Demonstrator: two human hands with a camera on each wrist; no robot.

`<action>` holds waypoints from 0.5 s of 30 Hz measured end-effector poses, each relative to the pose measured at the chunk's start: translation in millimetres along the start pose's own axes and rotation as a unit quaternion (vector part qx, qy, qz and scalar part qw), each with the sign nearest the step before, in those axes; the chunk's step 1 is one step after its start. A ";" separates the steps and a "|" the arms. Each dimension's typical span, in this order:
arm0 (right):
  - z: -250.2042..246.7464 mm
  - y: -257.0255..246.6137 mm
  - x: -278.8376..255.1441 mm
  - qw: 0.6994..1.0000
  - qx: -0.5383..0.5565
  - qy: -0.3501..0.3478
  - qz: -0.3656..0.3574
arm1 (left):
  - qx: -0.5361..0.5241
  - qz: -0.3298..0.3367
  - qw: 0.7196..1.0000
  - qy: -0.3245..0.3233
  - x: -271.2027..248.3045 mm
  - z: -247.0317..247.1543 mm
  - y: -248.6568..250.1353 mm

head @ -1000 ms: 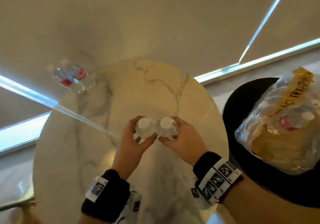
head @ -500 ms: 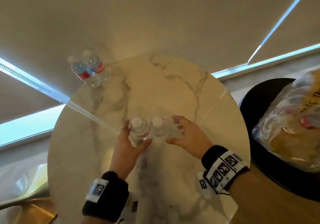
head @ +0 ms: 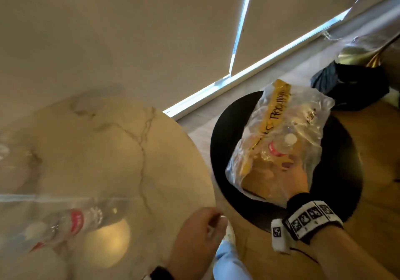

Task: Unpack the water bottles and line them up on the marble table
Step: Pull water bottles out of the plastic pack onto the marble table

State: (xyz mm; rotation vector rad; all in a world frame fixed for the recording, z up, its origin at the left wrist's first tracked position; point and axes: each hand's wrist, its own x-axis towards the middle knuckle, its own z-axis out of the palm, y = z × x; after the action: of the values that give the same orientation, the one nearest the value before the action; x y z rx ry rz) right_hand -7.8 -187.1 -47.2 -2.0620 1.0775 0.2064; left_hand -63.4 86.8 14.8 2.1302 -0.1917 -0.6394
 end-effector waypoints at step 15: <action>-12.3 24.6 74.8 0.992 0.059 -0.057 -0.092 | -0.045 -0.040 0.998 -0.031 243.3 104.8 75.8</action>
State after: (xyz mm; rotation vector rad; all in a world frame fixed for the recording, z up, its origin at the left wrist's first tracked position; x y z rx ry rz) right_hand 18.1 -250.8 -87.6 -2.0034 0.8060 0.1616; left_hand 98.6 -120.7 -66.5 2.0403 -0.1103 -0.7470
